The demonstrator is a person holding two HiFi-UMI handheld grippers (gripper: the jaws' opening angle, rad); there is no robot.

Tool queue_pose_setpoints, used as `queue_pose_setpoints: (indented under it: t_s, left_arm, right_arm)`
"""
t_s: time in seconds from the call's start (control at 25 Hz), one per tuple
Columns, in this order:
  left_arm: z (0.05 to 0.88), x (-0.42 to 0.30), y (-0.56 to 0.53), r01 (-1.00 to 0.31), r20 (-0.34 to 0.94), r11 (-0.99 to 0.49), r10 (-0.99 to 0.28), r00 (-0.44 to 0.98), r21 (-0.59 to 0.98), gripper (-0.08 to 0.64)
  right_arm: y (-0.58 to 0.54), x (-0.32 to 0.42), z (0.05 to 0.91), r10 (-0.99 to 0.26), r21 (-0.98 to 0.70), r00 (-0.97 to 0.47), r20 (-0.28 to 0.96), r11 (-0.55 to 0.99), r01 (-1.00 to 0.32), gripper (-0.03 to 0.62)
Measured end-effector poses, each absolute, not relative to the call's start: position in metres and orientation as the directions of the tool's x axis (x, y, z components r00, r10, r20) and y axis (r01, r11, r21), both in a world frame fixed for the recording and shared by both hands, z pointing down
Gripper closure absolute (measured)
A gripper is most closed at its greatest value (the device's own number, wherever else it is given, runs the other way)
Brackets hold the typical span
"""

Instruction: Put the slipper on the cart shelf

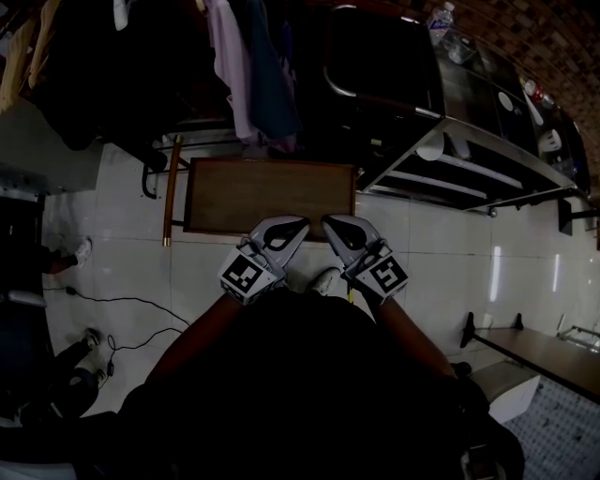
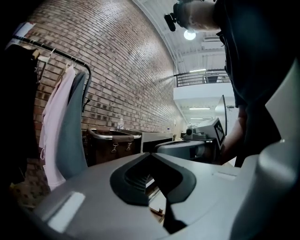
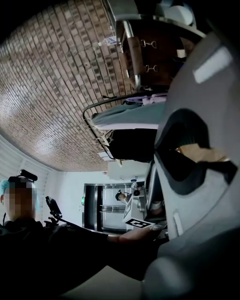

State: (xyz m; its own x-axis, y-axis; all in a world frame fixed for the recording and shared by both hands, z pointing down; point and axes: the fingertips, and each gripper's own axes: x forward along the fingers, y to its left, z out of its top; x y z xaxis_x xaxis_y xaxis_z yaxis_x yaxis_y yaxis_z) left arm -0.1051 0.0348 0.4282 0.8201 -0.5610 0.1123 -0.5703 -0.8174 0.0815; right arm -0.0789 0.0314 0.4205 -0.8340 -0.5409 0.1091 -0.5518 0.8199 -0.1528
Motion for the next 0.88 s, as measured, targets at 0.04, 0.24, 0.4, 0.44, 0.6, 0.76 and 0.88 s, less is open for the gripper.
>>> queue_pose_setpoints:
  t_s: [0.04, 0.24, 0.4, 0.44, 0.6, 0.76, 0.88]
  left_arm:
    - [0.4290, -0.1053, 0.0346, -0.570, 0.106, -0.818, -0.562, 0.821, 0.081, 0.558]
    - [0.4255, -0.1011, 0.0358, -0.560, 0.100, -0.825, -0.552, 0.828, 0.073, 0.558]
    - [0.4244, -0.0976, 0.0390, -0.546, 0.111, -0.835, -0.538, 0.836, 0.066, 0.558]
    - [0.4253, -0.0974, 0.0394, -0.543, 0.111, -0.837, -0.536, 0.837, 0.059, 0.558]
    - [0.4294, -0.0976, 0.0417, -0.539, 0.114, -0.840, -0.531, 0.840, 0.063, 0.558]
    - [0.4306, -0.1008, 0.0423, -0.545, 0.113, -0.836, -0.537, 0.836, 0.061, 0.558]
    - [0.4308, -0.1027, 0.0429, -0.547, 0.114, -0.835, -0.538, 0.835, 0.064, 0.558]
  right_arm:
    - [0.0313, -0.0791, 0.4195, -0.541, -0.152, -0.834, 0.106, 0.820, -0.551, 0.591]
    - [0.0327, -0.0776, 0.4162, -0.547, -0.143, -0.831, 0.102, 0.819, -0.556, 0.591]
    - [0.0321, -0.0767, 0.4171, -0.552, -0.137, -0.827, 0.111, 0.815, -0.563, 0.591]
    - [0.0316, -0.0766, 0.4176, -0.554, -0.132, -0.824, 0.115, 0.814, -0.566, 0.592]
    - [0.0322, -0.0769, 0.4187, -0.556, -0.129, -0.823, 0.120, 0.813, -0.568, 0.591]
    - [0.0351, -0.0806, 0.4219, -0.551, -0.127, -0.825, 0.128, 0.816, -0.565, 0.592]
    - [0.0368, -0.0840, 0.4227, -0.548, -0.126, -0.827, 0.128, 0.818, -0.562, 0.592]
